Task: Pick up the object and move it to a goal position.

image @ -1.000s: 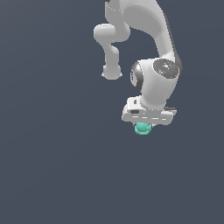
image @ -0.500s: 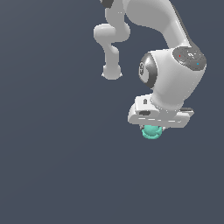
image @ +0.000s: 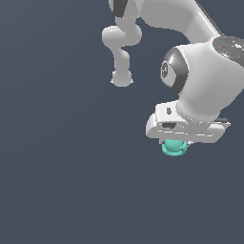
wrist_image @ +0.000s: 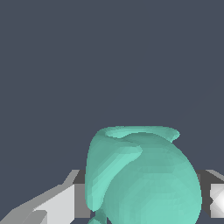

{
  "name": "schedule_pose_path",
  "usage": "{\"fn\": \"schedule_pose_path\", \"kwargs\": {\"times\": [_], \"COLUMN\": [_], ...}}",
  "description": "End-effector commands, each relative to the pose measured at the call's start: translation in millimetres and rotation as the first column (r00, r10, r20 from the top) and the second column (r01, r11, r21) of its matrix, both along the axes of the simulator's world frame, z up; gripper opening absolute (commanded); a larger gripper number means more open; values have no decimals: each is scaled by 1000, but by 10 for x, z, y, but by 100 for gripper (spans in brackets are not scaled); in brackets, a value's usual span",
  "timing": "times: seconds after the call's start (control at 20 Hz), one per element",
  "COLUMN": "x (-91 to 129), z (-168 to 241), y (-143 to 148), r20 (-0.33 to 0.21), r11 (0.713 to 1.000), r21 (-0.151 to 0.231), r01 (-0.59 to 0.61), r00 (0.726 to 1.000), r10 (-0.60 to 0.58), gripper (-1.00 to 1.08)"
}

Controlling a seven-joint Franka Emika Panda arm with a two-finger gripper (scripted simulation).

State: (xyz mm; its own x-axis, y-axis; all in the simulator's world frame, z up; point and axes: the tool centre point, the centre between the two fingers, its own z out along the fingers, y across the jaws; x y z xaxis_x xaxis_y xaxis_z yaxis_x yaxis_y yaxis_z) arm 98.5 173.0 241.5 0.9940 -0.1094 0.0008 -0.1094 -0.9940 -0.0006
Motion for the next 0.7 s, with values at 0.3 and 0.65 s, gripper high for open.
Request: {"fn": "schedule_pose_path", "kwargs": {"times": [0.3,0.65], "x": [140,173], "z": [140,165], "y": [52,63], "r20": [0,-1], "r11": [1000,1000], "r21": [0,-1], "r01": [0,0], "r00": [1000,1000], "r10": [0,0], "gripper": [-100,-100]}}
